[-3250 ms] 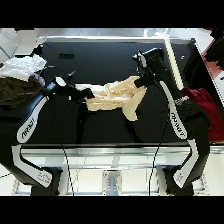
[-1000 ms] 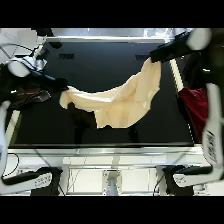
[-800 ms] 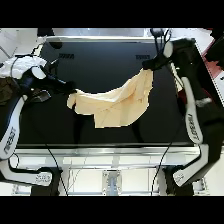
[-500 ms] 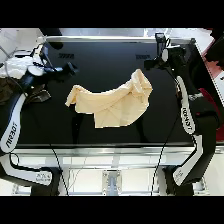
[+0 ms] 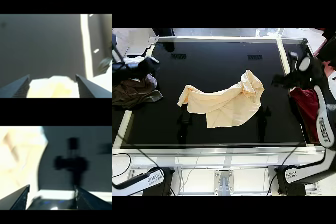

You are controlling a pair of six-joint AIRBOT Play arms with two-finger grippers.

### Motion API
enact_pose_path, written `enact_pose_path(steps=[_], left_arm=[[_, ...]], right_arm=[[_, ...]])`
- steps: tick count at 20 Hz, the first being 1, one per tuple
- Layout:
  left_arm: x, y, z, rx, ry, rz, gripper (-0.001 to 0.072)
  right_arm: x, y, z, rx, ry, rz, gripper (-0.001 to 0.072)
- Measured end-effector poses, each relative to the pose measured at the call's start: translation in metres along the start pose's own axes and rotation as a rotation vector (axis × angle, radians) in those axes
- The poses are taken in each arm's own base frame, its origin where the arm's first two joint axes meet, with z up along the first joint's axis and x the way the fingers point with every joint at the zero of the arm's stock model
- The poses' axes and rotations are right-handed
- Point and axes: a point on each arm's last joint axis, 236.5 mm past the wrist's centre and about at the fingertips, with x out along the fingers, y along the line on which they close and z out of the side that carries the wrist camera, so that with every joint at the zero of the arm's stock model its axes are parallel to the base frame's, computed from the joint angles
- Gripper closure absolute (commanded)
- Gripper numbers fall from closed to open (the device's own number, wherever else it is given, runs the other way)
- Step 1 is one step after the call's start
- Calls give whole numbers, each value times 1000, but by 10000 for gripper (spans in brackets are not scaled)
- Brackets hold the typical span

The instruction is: Fold the shirts.

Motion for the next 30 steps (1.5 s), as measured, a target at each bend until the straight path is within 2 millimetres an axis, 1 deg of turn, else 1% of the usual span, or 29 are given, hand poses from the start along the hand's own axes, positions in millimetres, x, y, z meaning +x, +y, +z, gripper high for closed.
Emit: enact_pose_path(steps=[3,4,5,6,7,10,14,18,19,20,21,22,24,25,26,27,30], left_arm=[[-6,16,-49,-24,91,37,72],[-5,19,-61,-38,112,38,72],[-5,19,-73,-57,132,31,72],[-4,17,-80,-76,143,20,72],[-4,15,-84,-92,145,8,72],[-3,6,-89,-120,145,-38,72],[-3,-1,-90,-133,143,-68,72],[-2,-2,-90,-137,142,-77,72],[-2,-3,-90,-137,141,-78,72],[-2,-3,-90,-138,141,-80,72],[-2,-3,-90,-138,141,-80,72],[-2,-3,-90,-138,141,-80,72],[-2,-3,-91,-140,143,-80,72],[0,-1,-94,-142,150,-77,72],[3,4,-101,-139,171,-65,72],[8,10,-110,-139,199,-50,72],[27,32,-159,-172,331,-7,73]], right_arm=[[35,30,-63,112,54,194,81],[45,39,-78,158,61,251,86],[52,48,-89,206,57,303,133],[58,55,-95,257,42,350,189],[62,60,-98,298,26,383,195],[69,65,-102,388,-8,435,195],[79,71,-109,442,5,464,195],[91,94,-117,457,34,493,197],[93,97,-117,458,32,489,253],[96,99,-118,465,32,482,447],[99,98,-118,468,30,470,693],[101,98,-119,464,31,461,696],[96,103,-110,467,21,481,696],[93,105,-105,462,18,491,696],[88,108,-99,458,15,508,696],[83,110,-93,450,13,525,696],[67,117,-81,395,20,563,696]])
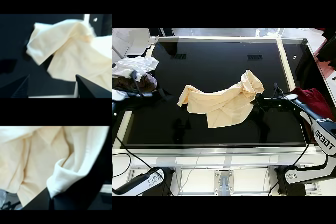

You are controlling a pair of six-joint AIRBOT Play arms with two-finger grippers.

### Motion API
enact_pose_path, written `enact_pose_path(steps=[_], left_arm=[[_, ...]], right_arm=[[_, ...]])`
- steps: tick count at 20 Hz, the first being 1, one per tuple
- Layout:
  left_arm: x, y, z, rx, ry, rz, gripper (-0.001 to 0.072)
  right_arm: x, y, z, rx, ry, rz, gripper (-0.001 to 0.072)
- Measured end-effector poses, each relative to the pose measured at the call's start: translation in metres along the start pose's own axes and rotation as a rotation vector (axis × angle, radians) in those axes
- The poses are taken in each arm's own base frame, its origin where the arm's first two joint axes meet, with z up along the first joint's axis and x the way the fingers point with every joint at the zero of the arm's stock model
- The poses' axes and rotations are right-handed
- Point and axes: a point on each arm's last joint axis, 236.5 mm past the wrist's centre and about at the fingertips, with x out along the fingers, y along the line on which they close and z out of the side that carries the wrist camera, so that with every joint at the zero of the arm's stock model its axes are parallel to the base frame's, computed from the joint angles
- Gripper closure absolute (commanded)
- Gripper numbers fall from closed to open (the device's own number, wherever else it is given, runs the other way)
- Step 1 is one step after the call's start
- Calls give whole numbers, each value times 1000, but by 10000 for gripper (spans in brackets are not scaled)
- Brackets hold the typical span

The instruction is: Fold the shirts.

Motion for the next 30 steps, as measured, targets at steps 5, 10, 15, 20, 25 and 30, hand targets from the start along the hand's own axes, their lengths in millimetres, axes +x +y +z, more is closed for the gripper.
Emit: enact_pose_path(steps=[5,10,15,20,25,30], left_arm=[[56,25,-19,-77,42,0,149],[93,-2,-6,233,-54,-9,342],[108,-14,18,466,-187,103,338],[108,-5,27,574,-213,173,353],[116,9,24,545,-193,198,694],[88,-11,54,482,-268,163,695]], right_arm=[[-7,15,-1,-42,43,27,696],[-9,19,-3,-50,62,37,696],[-9,21,-6,-51,73,43,696],[-10,22,-8,-51,85,48,696],[-10,24,-8,-54,84,52,697],[-39,68,10,-172,14,101,697]])
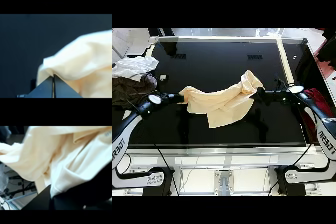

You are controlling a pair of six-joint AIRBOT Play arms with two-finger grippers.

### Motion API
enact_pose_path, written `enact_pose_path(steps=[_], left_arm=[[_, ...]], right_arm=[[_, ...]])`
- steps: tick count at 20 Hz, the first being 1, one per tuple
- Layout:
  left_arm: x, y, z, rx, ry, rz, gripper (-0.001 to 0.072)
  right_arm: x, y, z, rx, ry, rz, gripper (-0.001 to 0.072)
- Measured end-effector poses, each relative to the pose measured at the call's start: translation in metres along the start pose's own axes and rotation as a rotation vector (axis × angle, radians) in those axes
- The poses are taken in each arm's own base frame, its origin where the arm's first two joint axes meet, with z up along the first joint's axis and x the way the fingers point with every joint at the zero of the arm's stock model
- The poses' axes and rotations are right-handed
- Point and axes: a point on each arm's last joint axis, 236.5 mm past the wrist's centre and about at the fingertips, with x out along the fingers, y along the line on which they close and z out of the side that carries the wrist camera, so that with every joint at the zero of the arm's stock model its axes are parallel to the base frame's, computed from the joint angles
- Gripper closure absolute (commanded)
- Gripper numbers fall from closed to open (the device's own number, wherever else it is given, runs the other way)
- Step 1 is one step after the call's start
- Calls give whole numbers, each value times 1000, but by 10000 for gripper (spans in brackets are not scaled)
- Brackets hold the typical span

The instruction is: Fold the shirts.

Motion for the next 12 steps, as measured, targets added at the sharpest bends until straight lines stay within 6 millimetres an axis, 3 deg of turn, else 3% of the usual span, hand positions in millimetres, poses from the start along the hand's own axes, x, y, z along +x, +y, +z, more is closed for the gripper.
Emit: enact_pose_path(steps=[2,3,6,9,12], left_arm=[[-38,0,50,-3,-113,-2,696],[-67,-1,77,5,-179,-5,696],[-176,-5,140,39,-379,22,697],[-286,-5,160,87,-497,126,697],[-362,-5,170,116,-562,234,697]], right_arm=[[-26,40,10,-109,-36,34,697],[-42,63,12,-171,-54,47,697],[-107,137,11,-358,-152,73,698],[-191,215,-3,-562,-328,82,699],[-260,268,-22,-713,-500,44,699]])
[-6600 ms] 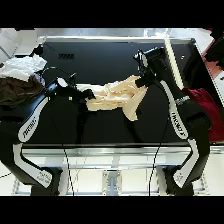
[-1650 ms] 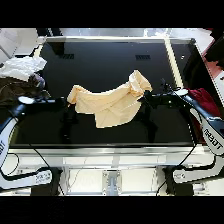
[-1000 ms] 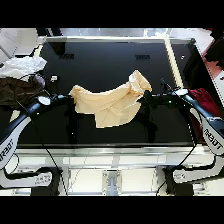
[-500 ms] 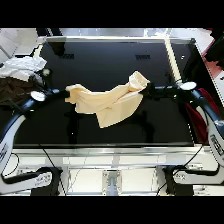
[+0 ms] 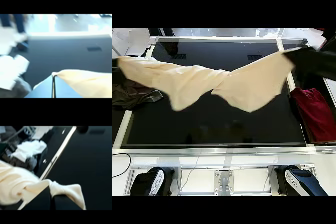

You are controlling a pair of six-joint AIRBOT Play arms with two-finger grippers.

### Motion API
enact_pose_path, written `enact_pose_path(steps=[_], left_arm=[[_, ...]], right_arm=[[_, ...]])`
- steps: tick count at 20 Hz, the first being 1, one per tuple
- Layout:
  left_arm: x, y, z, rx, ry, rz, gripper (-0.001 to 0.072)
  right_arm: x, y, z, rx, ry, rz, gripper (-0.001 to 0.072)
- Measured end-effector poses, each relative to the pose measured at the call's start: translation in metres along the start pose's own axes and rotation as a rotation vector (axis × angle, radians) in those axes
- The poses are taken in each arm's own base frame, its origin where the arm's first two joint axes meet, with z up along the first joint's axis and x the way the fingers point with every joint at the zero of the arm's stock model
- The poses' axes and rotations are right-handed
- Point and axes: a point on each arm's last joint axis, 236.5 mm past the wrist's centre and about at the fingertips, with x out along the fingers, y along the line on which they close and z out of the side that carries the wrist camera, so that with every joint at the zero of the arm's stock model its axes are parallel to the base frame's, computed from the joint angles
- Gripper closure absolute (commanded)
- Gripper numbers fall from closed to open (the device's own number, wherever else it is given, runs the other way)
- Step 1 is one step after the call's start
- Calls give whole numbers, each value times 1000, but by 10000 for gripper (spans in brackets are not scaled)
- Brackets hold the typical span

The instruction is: Fold the shirts.

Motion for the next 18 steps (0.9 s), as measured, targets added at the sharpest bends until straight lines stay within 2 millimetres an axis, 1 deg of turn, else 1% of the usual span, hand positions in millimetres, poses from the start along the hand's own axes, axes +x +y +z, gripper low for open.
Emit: enact_pose_path(steps=[1,2,3,4,5,6,7,8,10,11,12,13,14,15,16,17,18], left_arm=[[-8,4,6,7,8,17,697],[-8,7,6,9,41,24,697],[-1,9,-4,8,101,22,696],[12,10,-25,-4,196,11,696],[28,9,-51,-17,306,-10,696],[46,7,-84,-34,433,-36,696],[62,4,-117,-51,555,-65,696],[78,-2,-152,-64,675,-98,695],[106,-18,-215,-85,871,-161,686],[119,-29,-245,-87,954,-192,640],[128,-39,-271,-86,1019,-218,347],[137,-49,-293,-87,1070,-236,-13],[143,-58,-315,-85,1117,-253,7],[149,-66,-329,-89,1142,-260,7],[154,-73,-339,-84,1155,-269,8],[159,-76,-343,-82,1154,-271,8],[163,-78,-343,-86,1145,-267,9]], right_arm=[[-13,8,8,-35,-26,-21,700],[-21,11,13,-56,-40,-39,699],[-23,9,12,-63,-28,-57,699],[-19,0,4,-58,12,-74,699],[-9,-12,-9,-33,67,-86,699],[4,-27,-25,-1,132,-94,699],[20,-46,-48,44,211,-102,698],[37,-63,-73,90,288,-102,698],[72,-96,-136,185,465,-103,697],[89,-109,-172,234,553,-100,697],[104,-120,-205,279,626,-100,694],[116,-129,-234,312,690,-102,645],[127,-137,-256,338,731,-107,468],[137,-144,-275,356,762,-113,290],[145,-152,-288,366,774,-125,250],[151,-157,-291,367,767,-134,250],[157,-163,-290,359,754,-144,251]])
